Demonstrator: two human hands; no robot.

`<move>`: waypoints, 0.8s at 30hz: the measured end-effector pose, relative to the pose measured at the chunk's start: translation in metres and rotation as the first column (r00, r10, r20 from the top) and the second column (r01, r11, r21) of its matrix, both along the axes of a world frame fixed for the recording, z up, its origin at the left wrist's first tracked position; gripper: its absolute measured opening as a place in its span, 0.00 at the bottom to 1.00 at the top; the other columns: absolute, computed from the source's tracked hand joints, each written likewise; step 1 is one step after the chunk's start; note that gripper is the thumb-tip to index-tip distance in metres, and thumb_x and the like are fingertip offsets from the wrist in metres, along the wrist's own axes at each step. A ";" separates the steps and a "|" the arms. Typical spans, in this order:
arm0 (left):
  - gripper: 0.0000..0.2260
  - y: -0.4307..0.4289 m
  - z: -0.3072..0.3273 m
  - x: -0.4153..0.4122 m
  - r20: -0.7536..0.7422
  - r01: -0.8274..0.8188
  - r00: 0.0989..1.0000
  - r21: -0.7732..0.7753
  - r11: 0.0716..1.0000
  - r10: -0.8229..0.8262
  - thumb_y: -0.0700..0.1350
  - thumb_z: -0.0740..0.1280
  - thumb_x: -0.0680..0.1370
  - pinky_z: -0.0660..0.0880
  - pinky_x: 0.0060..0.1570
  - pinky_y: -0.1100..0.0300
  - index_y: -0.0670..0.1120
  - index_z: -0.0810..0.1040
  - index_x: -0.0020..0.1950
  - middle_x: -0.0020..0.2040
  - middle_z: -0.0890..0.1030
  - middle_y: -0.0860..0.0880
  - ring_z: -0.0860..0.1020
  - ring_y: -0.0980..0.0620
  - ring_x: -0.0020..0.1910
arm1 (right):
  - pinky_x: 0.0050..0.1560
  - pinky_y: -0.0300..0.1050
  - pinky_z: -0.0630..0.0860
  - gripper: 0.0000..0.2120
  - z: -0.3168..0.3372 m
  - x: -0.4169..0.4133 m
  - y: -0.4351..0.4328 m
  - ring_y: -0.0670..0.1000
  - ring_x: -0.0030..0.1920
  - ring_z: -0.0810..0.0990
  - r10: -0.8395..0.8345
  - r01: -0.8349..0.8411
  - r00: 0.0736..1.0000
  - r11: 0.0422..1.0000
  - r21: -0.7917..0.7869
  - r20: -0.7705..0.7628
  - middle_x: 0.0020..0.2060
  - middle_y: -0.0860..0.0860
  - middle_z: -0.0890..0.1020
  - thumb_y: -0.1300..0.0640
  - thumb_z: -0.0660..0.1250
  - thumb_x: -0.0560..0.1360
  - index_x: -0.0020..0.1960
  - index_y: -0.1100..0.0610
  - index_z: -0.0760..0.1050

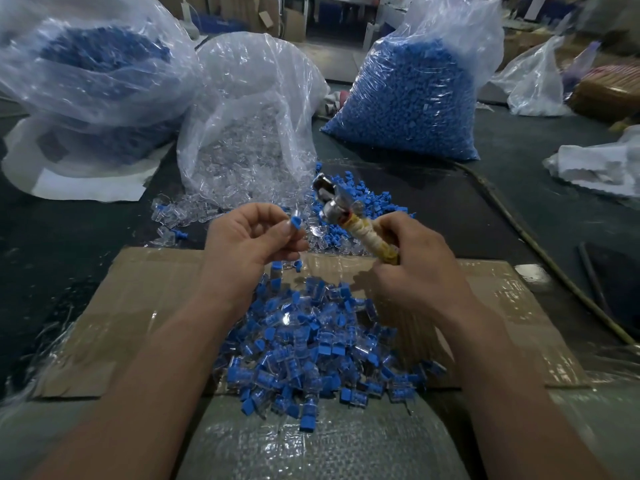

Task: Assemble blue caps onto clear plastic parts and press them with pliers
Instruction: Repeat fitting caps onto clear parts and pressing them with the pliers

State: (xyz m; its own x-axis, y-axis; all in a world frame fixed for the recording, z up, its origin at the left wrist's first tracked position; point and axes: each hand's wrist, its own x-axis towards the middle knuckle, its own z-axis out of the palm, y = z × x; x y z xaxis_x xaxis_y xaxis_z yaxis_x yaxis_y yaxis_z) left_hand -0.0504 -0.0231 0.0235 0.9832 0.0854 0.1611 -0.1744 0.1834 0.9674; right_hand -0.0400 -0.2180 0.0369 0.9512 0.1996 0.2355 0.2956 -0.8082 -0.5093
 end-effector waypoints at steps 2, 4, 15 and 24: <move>0.03 -0.001 0.000 0.000 0.023 -0.013 1.000 0.011 1.000 0.013 0.35 0.65 0.71 0.78 0.34 0.64 0.42 0.75 0.41 0.33 0.82 0.47 0.81 0.52 0.33 | 0.35 0.40 0.63 0.16 -0.002 0.000 0.002 0.45 0.39 0.69 0.031 -0.031 0.999 1.000 -0.004 -0.037 0.39 0.41 0.69 0.61 0.66 0.66 0.49 0.47 0.66; 0.02 -0.001 0.001 -0.001 0.042 -0.020 0.999 0.020 1.000 0.020 0.36 0.66 0.71 0.77 0.34 0.65 0.42 0.76 0.41 0.33 0.82 0.48 0.81 0.51 0.33 | 0.35 0.40 0.63 0.16 -0.003 -0.001 0.004 0.45 0.40 0.68 0.055 -0.056 0.996 0.998 -0.013 -0.066 0.40 0.42 0.69 0.60 0.66 0.66 0.49 0.47 0.66; 0.06 -0.002 0.001 -0.002 0.073 -0.044 0.996 0.045 0.998 0.040 0.33 0.65 0.73 0.77 0.34 0.66 0.43 0.76 0.40 0.32 0.82 0.50 0.81 0.54 0.32 | 0.38 0.42 0.66 0.13 -0.004 -0.002 0.006 0.47 0.42 0.70 0.112 -0.122 0.986 0.990 -0.076 -0.123 0.43 0.46 0.73 0.56 0.69 0.69 0.50 0.50 0.68; 0.06 -0.006 0.002 -0.003 0.111 -0.069 0.992 0.076 0.995 0.060 0.33 0.65 0.73 0.76 0.32 0.67 0.42 0.75 0.40 0.30 0.81 0.51 0.80 0.57 0.29 | 0.39 0.44 0.70 0.13 -0.001 -0.005 0.007 0.49 0.41 0.73 0.105 -0.112 0.988 0.992 -0.052 -0.113 0.39 0.45 0.74 0.59 0.70 0.67 0.47 0.49 0.71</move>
State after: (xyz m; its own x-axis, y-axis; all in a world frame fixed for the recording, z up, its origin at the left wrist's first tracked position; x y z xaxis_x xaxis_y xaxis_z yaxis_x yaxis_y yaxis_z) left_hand -0.0539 -0.0291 0.0252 0.9524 0.1306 0.2756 -0.2884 0.0915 0.9531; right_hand -0.0453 -0.2108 0.0362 0.9426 0.3131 0.1163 0.3282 -0.8036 -0.4966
